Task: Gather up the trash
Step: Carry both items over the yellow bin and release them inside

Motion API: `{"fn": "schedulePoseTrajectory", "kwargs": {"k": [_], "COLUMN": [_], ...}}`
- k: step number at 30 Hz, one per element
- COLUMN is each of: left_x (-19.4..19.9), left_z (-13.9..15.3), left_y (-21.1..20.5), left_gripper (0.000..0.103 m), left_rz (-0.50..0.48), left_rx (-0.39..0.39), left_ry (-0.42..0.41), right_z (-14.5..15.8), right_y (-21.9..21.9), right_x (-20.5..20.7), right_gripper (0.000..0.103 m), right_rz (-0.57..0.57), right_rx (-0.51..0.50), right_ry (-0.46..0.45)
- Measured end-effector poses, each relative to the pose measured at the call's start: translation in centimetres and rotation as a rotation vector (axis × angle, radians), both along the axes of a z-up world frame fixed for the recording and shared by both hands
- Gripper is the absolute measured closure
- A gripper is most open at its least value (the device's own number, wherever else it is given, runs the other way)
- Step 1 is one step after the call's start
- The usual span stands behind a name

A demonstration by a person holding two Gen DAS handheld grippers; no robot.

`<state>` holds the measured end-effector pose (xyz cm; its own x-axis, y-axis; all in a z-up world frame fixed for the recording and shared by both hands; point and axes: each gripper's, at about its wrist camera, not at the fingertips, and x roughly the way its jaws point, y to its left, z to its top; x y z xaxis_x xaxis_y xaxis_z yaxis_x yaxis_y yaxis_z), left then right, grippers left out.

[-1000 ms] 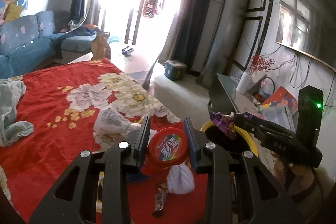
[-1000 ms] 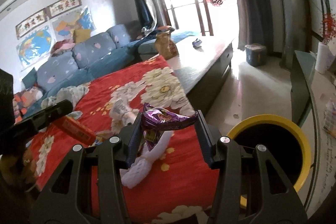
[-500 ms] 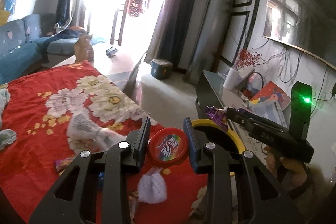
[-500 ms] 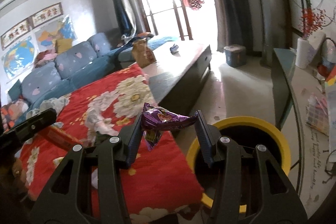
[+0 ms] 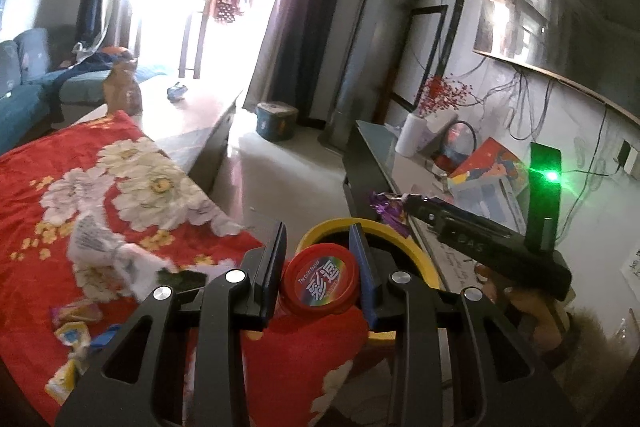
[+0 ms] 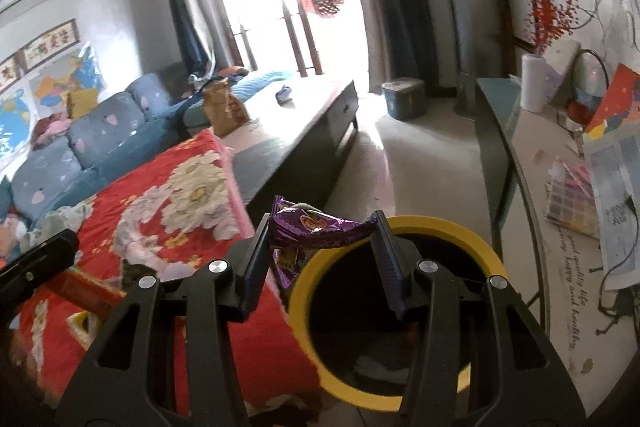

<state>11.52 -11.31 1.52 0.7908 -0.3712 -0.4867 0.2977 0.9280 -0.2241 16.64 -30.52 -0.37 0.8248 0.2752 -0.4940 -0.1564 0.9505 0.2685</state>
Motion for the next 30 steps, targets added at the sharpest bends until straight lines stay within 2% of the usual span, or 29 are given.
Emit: {"fn": "schedulePoseTrajectory", "kwargs": {"k": [15, 30], "left_x": [3.5, 7.4], "left_z": [-3.3, -7.8], "left_y": [-6.4, -10.0], "left_gripper": [0.072, 0.072], "left_rz": [-0.103, -0.144], "left_rx": [0.014, 0.032], "left_ry": [0.059, 0.142], "right_z": [-3.7, -7.7], "right_y": [-5.0, -9.2], "right_x": [2.0, 3.3], "right_gripper": [0.062, 0.062], "right_rz": [-0.105, -0.182], "right_rx": [0.043, 0.090], "right_ry": [0.101, 0.205]}}
